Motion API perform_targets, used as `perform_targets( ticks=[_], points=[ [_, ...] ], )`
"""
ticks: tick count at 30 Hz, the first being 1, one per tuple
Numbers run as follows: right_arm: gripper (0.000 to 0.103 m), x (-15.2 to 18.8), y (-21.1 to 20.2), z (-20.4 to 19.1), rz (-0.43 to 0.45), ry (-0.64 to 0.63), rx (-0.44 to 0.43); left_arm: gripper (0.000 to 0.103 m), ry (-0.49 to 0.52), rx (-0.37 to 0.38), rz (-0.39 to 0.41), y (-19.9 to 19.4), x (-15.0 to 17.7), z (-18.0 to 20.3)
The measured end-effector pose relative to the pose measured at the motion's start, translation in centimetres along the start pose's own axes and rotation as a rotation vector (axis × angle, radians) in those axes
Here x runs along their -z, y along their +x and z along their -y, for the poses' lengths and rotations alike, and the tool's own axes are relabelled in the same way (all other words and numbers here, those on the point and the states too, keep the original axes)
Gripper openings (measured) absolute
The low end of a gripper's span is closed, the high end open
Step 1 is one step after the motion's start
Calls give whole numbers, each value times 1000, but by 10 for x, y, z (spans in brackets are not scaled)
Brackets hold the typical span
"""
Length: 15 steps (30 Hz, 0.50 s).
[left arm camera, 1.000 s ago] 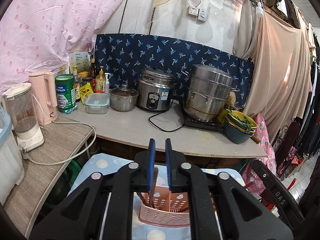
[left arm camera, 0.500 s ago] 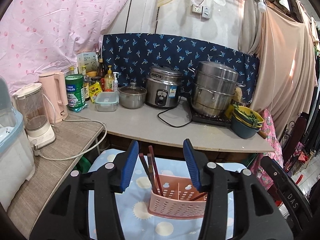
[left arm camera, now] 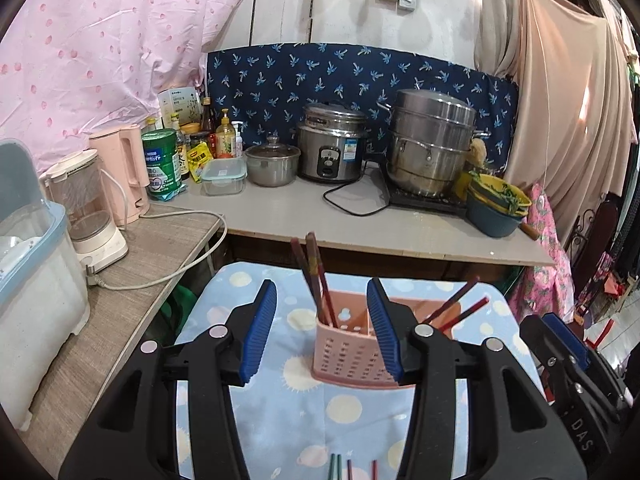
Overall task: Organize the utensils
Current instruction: 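Withdraw both open tools up out of the holder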
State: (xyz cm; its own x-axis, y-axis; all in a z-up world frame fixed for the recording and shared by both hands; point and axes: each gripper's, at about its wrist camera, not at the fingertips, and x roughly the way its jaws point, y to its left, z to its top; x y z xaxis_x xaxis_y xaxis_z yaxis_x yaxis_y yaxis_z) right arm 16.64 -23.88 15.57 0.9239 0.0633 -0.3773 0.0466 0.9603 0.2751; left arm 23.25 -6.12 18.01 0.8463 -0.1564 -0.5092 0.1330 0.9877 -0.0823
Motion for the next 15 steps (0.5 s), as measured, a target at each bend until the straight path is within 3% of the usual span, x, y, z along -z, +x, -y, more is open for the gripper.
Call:
perform_targets(
  ticks=[15],
  points=[
    [35, 63, -43, -8, -101, -40, 9, 48, 25, 2, -135, -22, 74, -15]
  ],
)
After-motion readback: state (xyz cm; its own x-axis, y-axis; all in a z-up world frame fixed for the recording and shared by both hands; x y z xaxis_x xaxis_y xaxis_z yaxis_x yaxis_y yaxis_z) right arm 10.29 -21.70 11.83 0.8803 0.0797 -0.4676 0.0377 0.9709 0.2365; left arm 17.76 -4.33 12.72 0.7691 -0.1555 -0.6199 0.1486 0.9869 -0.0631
